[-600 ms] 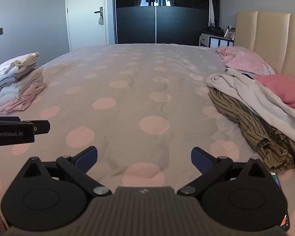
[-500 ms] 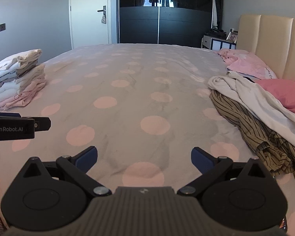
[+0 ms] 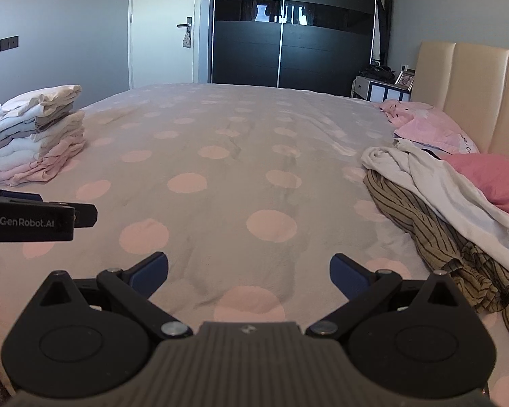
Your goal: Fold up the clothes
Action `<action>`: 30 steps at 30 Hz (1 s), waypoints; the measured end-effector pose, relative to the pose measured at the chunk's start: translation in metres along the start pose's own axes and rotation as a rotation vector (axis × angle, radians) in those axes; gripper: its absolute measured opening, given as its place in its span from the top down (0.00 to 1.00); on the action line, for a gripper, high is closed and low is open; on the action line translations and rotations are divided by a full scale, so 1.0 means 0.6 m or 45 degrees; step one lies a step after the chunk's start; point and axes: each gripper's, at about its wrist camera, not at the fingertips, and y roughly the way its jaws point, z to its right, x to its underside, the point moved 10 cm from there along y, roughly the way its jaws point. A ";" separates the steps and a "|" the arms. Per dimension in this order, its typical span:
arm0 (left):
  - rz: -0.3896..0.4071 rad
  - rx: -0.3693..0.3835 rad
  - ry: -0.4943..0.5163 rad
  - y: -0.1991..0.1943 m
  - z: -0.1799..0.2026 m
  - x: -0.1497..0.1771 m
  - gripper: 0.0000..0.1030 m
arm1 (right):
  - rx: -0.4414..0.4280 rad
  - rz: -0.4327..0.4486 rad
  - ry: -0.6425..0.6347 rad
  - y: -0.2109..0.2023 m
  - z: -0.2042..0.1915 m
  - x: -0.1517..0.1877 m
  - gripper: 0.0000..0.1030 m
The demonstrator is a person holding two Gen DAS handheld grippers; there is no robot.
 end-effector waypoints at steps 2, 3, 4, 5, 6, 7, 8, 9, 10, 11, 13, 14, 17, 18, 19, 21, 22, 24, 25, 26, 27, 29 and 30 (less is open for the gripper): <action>0.004 -0.003 -0.001 0.000 -0.002 -0.001 0.25 | 0.022 0.018 -0.001 -0.003 0.000 -0.003 0.01; 0.006 -0.006 0.002 0.000 -0.003 -0.001 0.25 | 0.031 0.029 0.002 -0.004 0.000 -0.005 0.01; 0.007 -0.008 0.005 0.000 -0.003 -0.002 0.25 | 0.046 0.042 0.008 -0.007 0.002 -0.008 0.01; 0.008 -0.013 0.010 -0.001 0.000 0.001 0.25 | 0.074 0.055 0.011 -0.009 0.003 -0.010 0.01; 0.007 -0.019 0.013 -0.002 0.004 0.004 0.25 | 0.108 0.066 0.012 -0.012 0.005 -0.013 0.01; 0.004 -0.022 0.013 -0.002 0.004 0.005 0.25 | 0.129 0.078 0.008 -0.014 0.006 -0.015 0.01; 0.001 -0.024 0.011 -0.001 0.004 0.006 0.25 | 0.136 0.091 0.002 -0.016 0.006 -0.018 0.01; -0.001 -0.024 0.009 -0.001 0.004 0.007 0.25 | 0.141 0.098 -0.005 -0.017 0.007 -0.019 0.01; -0.004 -0.024 0.008 -0.001 0.004 0.008 0.25 | 0.143 0.098 -0.010 -0.018 0.007 -0.020 0.01; -0.005 -0.026 0.009 -0.001 0.003 0.008 0.25 | 0.145 0.098 -0.016 -0.019 0.008 -0.021 0.01; -0.006 -0.032 0.012 0.000 0.000 0.007 0.25 | 0.139 0.085 0.004 -0.019 0.011 -0.022 0.01; -0.006 -0.034 0.013 0.000 0.000 0.007 0.25 | 0.130 0.076 0.017 -0.018 0.013 -0.022 0.01; -0.006 -0.039 0.025 0.001 0.001 0.009 0.25 | 0.095 0.052 0.051 -0.018 0.015 -0.021 0.02; -0.008 -0.039 0.028 0.001 0.001 0.009 0.25 | 0.085 0.051 0.057 -0.018 0.014 -0.021 0.02; -0.011 -0.039 0.029 0.002 0.001 0.009 0.25 | 0.082 0.052 0.056 -0.019 0.013 -0.021 0.02; -0.014 -0.039 0.030 0.003 0.001 0.010 0.25 | 0.089 0.061 0.045 -0.020 0.012 -0.022 0.03; -0.015 -0.039 0.031 0.003 0.001 0.009 0.25 | 0.095 0.069 0.044 -0.021 0.012 -0.023 0.03; -0.016 -0.040 0.034 0.004 0.000 0.009 0.25 | 0.092 0.076 0.057 -0.022 0.012 -0.024 0.03; -0.017 -0.042 0.034 0.004 -0.001 0.009 0.25 | 0.087 0.072 0.062 -0.021 0.012 -0.024 0.02; -0.017 -0.043 0.035 0.004 -0.001 0.009 0.25 | 0.089 0.068 0.059 -0.021 0.013 -0.024 0.02; -0.018 -0.044 0.035 0.004 0.000 0.011 0.25 | 0.094 0.065 0.053 -0.021 0.014 -0.024 0.01; -0.020 -0.046 0.038 0.005 0.000 0.012 0.25 | 0.108 0.064 0.042 -0.021 0.015 -0.024 0.01; -0.021 -0.047 0.040 0.005 0.000 0.013 0.25 | 0.113 0.062 0.041 -0.021 0.015 -0.024 0.01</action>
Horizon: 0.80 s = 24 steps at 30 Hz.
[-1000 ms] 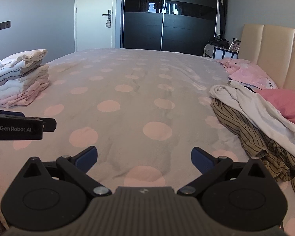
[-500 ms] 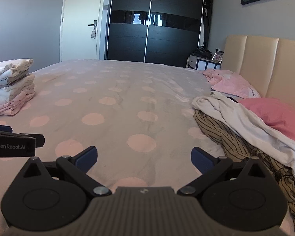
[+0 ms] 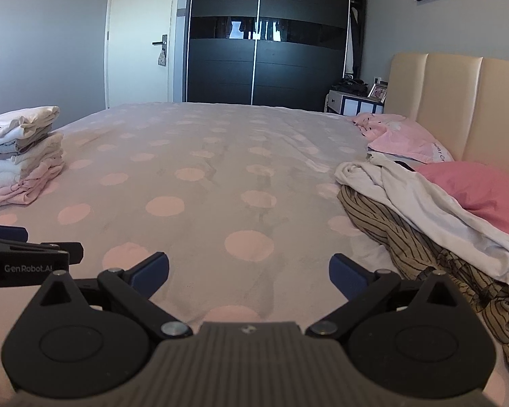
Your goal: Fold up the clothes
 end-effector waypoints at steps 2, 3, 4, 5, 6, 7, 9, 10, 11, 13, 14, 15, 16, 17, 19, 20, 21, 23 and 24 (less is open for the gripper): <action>-0.001 0.000 0.006 0.001 0.000 0.001 0.25 | 0.012 -0.006 0.002 0.001 0.002 0.001 0.01; 0.003 -0.004 0.010 0.001 0.000 0.002 0.25 | 0.014 -0.009 0.004 0.001 0.003 0.002 0.01; 0.007 -0.010 0.013 0.001 0.001 0.003 0.25 | 0.016 -0.012 0.007 0.002 0.004 0.002 0.01; 0.010 -0.015 0.015 0.001 0.001 0.004 0.25 | 0.017 -0.015 0.009 0.002 0.005 0.003 0.01; 0.010 -0.017 0.015 0.001 0.000 0.005 0.25 | 0.016 -0.017 0.011 0.002 0.006 0.003 0.01; 0.008 -0.017 0.013 0.001 0.000 0.005 0.25 | 0.014 -0.019 0.012 0.002 0.006 0.003 0.01; 0.003 -0.016 0.009 0.002 0.000 0.006 0.25 | 0.014 -0.025 0.013 0.003 0.007 0.003 0.01; 0.001 -0.017 0.011 0.002 0.000 0.007 0.25 | 0.014 -0.027 0.013 0.003 0.007 0.004 0.01; -0.001 -0.019 0.013 0.003 -0.001 0.007 0.25 | 0.015 -0.030 0.013 0.004 0.007 0.004 0.01; -0.004 -0.022 0.017 0.003 -0.001 0.007 0.25 | 0.015 -0.032 0.017 0.004 0.008 0.004 0.01; -0.005 -0.024 0.018 0.004 -0.002 0.007 0.25 | 0.015 -0.034 0.020 0.004 0.008 0.004 0.01; -0.006 -0.025 0.019 0.004 -0.003 0.007 0.25 | 0.015 -0.036 0.020 0.004 0.008 0.004 0.01; -0.007 -0.027 0.019 0.005 -0.003 0.007 0.25 | 0.016 -0.038 0.021 0.005 0.008 0.004 0.01; -0.008 -0.029 0.019 0.005 -0.004 0.007 0.25 | 0.015 -0.039 0.021 0.005 0.008 0.004 0.01; -0.012 -0.031 0.017 0.006 -0.005 0.008 0.25 | 0.014 -0.041 0.021 0.004 0.009 0.005 0.01; -0.013 -0.032 0.017 0.006 -0.005 0.009 0.25 | 0.014 -0.042 0.021 0.004 0.010 0.006 0.01; -0.015 -0.033 0.017 0.006 -0.005 0.010 0.25 | 0.014 -0.043 0.021 0.004 0.010 0.006 0.01; -0.018 -0.034 0.019 0.008 -0.006 0.009 0.25 | 0.012 -0.045 0.022 0.005 0.011 0.007 0.01; -0.020 -0.036 0.019 0.008 -0.007 0.010 0.25 | 0.012 -0.046 0.022 0.005 0.011 0.007 0.01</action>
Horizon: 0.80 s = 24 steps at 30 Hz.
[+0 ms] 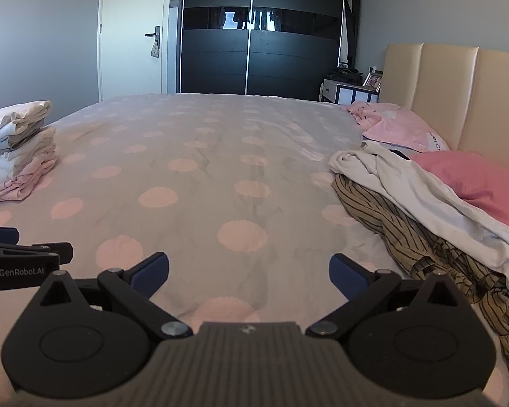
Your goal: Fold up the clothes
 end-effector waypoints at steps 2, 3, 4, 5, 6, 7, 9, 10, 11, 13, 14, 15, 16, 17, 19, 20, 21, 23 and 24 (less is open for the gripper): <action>-0.003 -0.004 -0.001 0.001 -0.001 0.000 0.25 | 0.001 -0.001 0.000 0.000 0.001 0.000 0.01; -0.004 -0.004 -0.002 0.001 -0.001 0.000 0.25 | 0.000 -0.003 0.001 -0.001 0.001 0.000 0.01; -0.005 -0.004 -0.003 0.001 -0.002 0.000 0.25 | -0.001 -0.004 0.002 -0.001 0.002 0.001 0.01; -0.005 -0.005 -0.002 0.001 -0.002 0.000 0.25 | -0.002 -0.006 0.004 0.000 0.003 0.001 0.01; -0.005 -0.006 0.000 0.001 -0.002 0.000 0.25 | -0.002 -0.009 0.004 0.000 0.004 0.000 0.01; -0.007 -0.009 0.003 0.001 -0.003 0.000 0.25 | 0.002 -0.014 0.004 0.002 0.006 0.000 0.01; -0.012 -0.013 0.010 0.002 -0.005 -0.002 0.25 | 0.008 -0.027 0.007 0.007 0.015 -0.001 0.01; -0.017 -0.012 0.012 0.002 -0.007 -0.004 0.25 | 0.004 -0.037 0.010 0.009 0.021 -0.002 0.01; -0.022 -0.012 0.015 0.003 -0.008 -0.005 0.25 | -0.004 -0.050 0.017 0.012 0.028 -0.004 0.02; -0.026 -0.009 0.019 0.004 -0.011 -0.010 0.26 | -0.010 -0.076 0.026 0.020 0.047 -0.010 0.03; -0.030 -0.010 0.021 0.005 -0.013 -0.013 0.26 | -0.002 -0.082 0.024 0.023 0.058 -0.015 0.03; -0.035 -0.012 0.023 0.006 -0.015 -0.017 0.26 | 0.009 -0.083 0.022 0.027 0.071 -0.020 0.03; -0.042 -0.009 0.030 0.008 -0.015 -0.020 0.26 | 0.017 -0.082 0.021 0.030 0.084 -0.026 0.05; -0.052 -0.002 0.042 0.010 -0.013 -0.023 0.27 | 0.023 -0.089 0.016 0.035 0.100 -0.032 0.09; -0.064 0.012 0.059 0.014 -0.012 -0.031 0.29 | 0.037 -0.113 -0.004 0.049 0.136 -0.041 0.24; -0.070 0.020 0.069 0.017 -0.010 -0.035 0.33 | 0.044 -0.125 -0.014 0.056 0.153 -0.046 0.24; -0.076 0.031 0.084 0.021 -0.008 -0.041 0.35 | 0.063 -0.132 -0.032 0.063 0.174 -0.051 0.24; -0.078 0.050 0.127 0.029 -0.004 -0.052 0.38 | 0.127 -0.143 -0.093 0.081 0.225 -0.060 0.24; -0.077 0.060 0.153 0.033 -0.001 -0.057 0.39 | 0.157 -0.153 -0.119 0.091 0.252 -0.063 0.24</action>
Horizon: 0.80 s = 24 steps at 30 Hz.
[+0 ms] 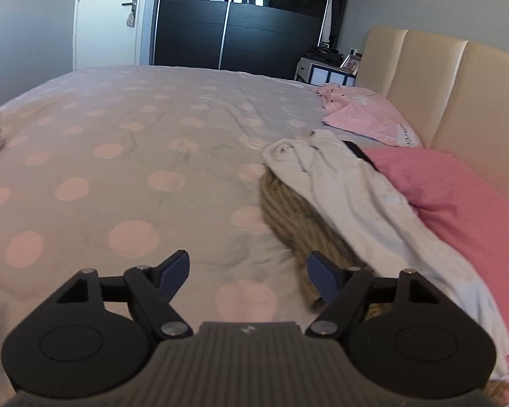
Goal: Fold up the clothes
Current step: 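Reach the right tool to the white shirt on the clothes heap and grasp it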
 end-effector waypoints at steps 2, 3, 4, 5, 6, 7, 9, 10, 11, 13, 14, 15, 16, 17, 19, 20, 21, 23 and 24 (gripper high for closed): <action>-0.003 0.015 0.047 0.011 0.002 -0.007 0.43 | 0.059 -0.029 -0.032 0.029 0.053 -0.001 0.28; -0.005 0.018 0.055 0.017 0.000 -0.009 0.43 | 0.087 -0.053 -0.034 0.045 0.080 0.000 0.31; -0.011 0.021 0.052 0.024 -0.003 -0.010 0.43 | 0.112 -0.071 -0.037 0.061 0.107 0.001 0.36; -0.019 0.029 0.041 0.032 -0.006 -0.009 0.44 | 0.135 -0.085 -0.041 0.076 0.132 0.002 0.38; -0.028 0.048 0.029 0.039 -0.007 -0.008 0.46 | 0.163 -0.100 -0.050 0.092 0.155 0.002 0.38; -0.036 0.069 0.019 0.047 -0.007 -0.007 0.50 | 0.189 -0.115 -0.060 0.106 0.175 0.003 0.38; -0.033 0.078 0.007 0.061 -0.010 -0.010 0.50 | 0.238 -0.142 -0.066 0.134 0.216 0.004 0.38; -0.028 0.078 0.002 0.067 -0.010 -0.012 0.50 | 0.263 -0.154 -0.068 0.147 0.235 0.005 0.38; -0.022 0.079 -0.004 0.071 -0.011 -0.014 0.50 | 0.290 -0.168 -0.073 0.159 0.252 0.006 0.38; -0.016 0.085 -0.014 0.079 -0.011 -0.018 0.50 | 0.335 -0.200 -0.076 0.181 0.284 0.010 0.39; -0.018 0.091 -0.017 0.084 -0.011 -0.019 0.50 | 0.348 -0.217 -0.065 0.191 0.297 0.015 0.40; -0.015 0.099 -0.020 0.087 -0.010 -0.020 0.50 | 0.354 -0.239 -0.046 0.200 0.308 0.020 0.47; -0.015 0.107 -0.026 0.091 -0.009 -0.021 0.50 | 0.357 -0.265 -0.024 0.210 0.316 0.026 0.65; -0.017 0.112 -0.030 0.095 -0.007 -0.022 0.50 | 0.355 -0.284 0.000 0.218 0.323 0.032 0.72; -0.017 0.107 -0.035 0.102 -0.004 -0.025 0.50 | 0.365 -0.275 0.006 0.221 0.328 0.031 0.83; -0.011 0.097 -0.037 0.104 -0.002 -0.027 0.50 | 0.374 -0.265 0.002 0.221 0.329 0.029 0.87; -0.006 0.086 -0.039 0.107 -0.001 -0.030 0.50 | 0.383 -0.255 -0.002 0.221 0.330 0.026 0.93; -0.009 0.075 -0.051 0.110 0.000 -0.032 0.50 | 0.387 -0.238 -0.003 0.215 0.328 0.018 0.95; -0.014 0.076 -0.060 0.111 0.001 -0.032 0.50 | 0.385 -0.230 -0.005 0.211 0.325 0.012 0.95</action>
